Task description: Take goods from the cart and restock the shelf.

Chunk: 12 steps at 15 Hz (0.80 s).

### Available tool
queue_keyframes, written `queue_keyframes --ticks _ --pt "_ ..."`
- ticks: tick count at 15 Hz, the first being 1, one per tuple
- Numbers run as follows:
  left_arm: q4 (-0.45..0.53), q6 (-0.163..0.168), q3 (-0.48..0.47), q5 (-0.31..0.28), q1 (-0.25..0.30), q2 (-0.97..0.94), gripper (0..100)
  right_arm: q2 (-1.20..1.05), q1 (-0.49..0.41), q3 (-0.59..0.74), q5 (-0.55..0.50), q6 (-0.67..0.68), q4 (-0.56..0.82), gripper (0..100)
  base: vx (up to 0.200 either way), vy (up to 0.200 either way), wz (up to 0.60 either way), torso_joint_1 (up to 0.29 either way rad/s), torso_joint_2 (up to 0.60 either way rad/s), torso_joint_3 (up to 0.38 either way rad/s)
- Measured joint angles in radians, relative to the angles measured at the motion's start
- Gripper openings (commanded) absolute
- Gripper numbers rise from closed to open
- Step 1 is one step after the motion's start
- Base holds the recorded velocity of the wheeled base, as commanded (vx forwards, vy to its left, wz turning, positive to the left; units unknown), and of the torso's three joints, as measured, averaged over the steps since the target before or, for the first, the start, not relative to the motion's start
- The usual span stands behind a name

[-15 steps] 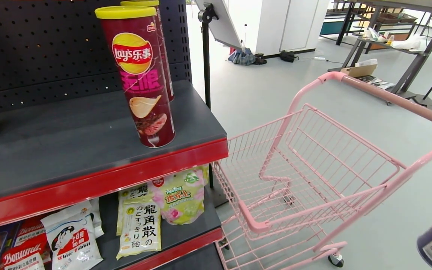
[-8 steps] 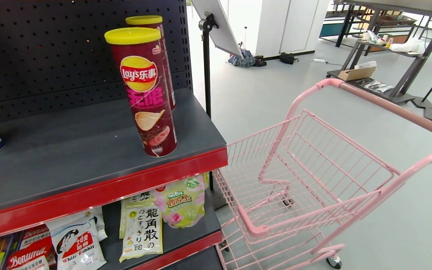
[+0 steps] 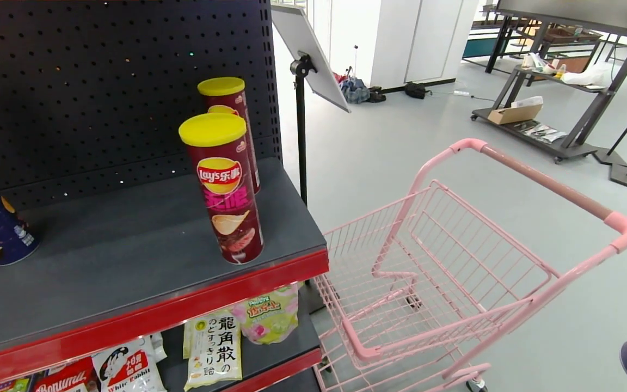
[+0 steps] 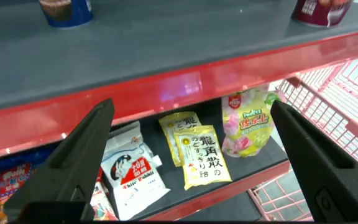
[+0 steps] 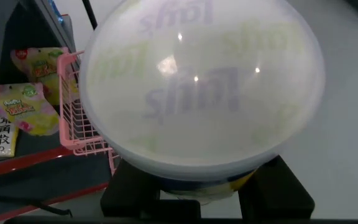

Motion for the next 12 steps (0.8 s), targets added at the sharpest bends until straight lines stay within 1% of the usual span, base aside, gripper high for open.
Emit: queue_keyframes --ticks 9,12 --pt "0.000 0.000 0.000 0.000 0.000 0.000 100 0.029 0.001 0.001 0.012 -0.009 0.000 0 0.000 0.000 0.00 0.157 -0.38 -0.229" --pt "-0.001 0.000 0.000 0.000 0.000 0.000 100 0.045 0.000 0.001 0.010 -0.042 -0.001 0 0.000 0.000 0.00 0.128 -0.30 -0.172"
